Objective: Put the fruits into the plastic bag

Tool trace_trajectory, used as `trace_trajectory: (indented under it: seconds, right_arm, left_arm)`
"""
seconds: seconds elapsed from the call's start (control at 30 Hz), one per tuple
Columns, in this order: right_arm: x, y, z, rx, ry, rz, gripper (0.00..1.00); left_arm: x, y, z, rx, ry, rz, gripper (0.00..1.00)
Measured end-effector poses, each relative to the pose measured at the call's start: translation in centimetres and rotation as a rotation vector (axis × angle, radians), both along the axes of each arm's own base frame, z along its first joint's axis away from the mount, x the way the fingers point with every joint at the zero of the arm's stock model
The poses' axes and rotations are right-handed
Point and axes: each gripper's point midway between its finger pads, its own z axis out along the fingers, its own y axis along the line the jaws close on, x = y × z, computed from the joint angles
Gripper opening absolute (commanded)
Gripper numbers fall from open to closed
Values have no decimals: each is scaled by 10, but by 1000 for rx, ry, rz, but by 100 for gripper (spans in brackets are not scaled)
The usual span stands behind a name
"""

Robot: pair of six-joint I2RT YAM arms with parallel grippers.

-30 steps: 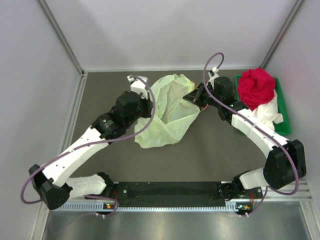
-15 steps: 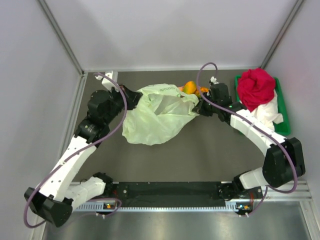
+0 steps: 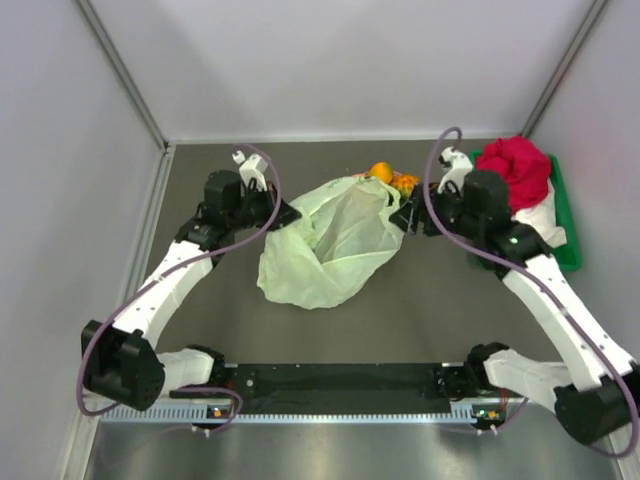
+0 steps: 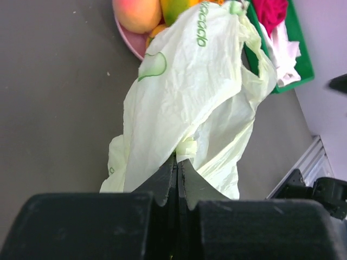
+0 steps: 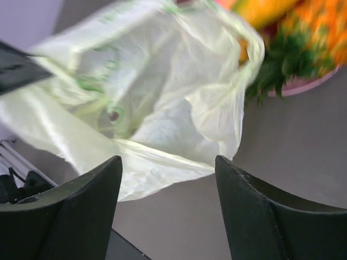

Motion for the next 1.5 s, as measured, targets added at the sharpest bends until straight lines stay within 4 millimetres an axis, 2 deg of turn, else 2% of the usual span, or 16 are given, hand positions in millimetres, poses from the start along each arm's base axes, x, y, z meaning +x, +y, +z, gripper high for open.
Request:
trace_trajectory:
  seconds: [0.13, 0.2, 0.27, 0.4, 0.53, 0.63, 0.7, 0.77, 1.03, 1.2, 1.23, 1.33, 1.37, 1.4, 1.43, 1.5]
  right_arm:
    - [-22, -1, 72, 43, -230, 86, 69]
    - [-28, 7, 93, 65, -299, 148, 67]
    - [-32, 27, 102, 80, -337, 246, 65]
    - [-23, 74, 74, 83, -271, 414, 58]
    - [-11, 110, 7, 33, -106, 515, 55]
    - [-17, 126, -22, 2, -44, 576, 58]
    - [-20, 135, -26, -6, -40, 608, 64]
    - [-20, 143, -24, -6, -63, 631, 65]
    - [-2, 167, -11, -11, -141, 680, 63]
    - [-1, 173, -29, -20, -106, 709, 56]
    - [0, 174, -31, -21, -102, 711, 52]
    - [-3, 175, -31, -15, -100, 729, 12]
    - [-5, 176, -30, -6, -97, 739, 0]
    - [-8, 177, -29, 5, -91, 748, 0]
    - [-11, 178, -28, 20, -77, 755, 0]
    - [-14, 179, -26, 42, -54, 757, 0]
  left_arm:
    - [3, -9, 6, -1, -1, -66, 0]
    - [4, -16, 11, -13, 1, -106, 0]
    - [4, -18, 13, -19, 3, -125, 0]
    - [-2, -22, 13, -29, 30, -163, 0]
    - [-7, -25, 14, -39, 53, -184, 0]
    - [-8, -27, 17, -54, 59, -195, 0]
    - [-8, -28, 18, -62, 67, -201, 0]
    - [-9, -30, 18, -71, 77, -206, 0]
    - [-11, -31, 18, -83, 91, -216, 0]
    - [-11, -32, 17, -86, 94, -217, 0]
    - [-10, -32, 17, -85, 95, -217, 0]
    - [-9, -32, 15, -81, 97, -218, 0]
    - [-9, -32, 14, -77, 96, -218, 2]
    - [-8, -32, 14, -73, 91, -218, 6]
    - [-7, -31, 13, -67, 87, -219, 29]
    - [-4, -30, 13, -43, 75, -218, 55]
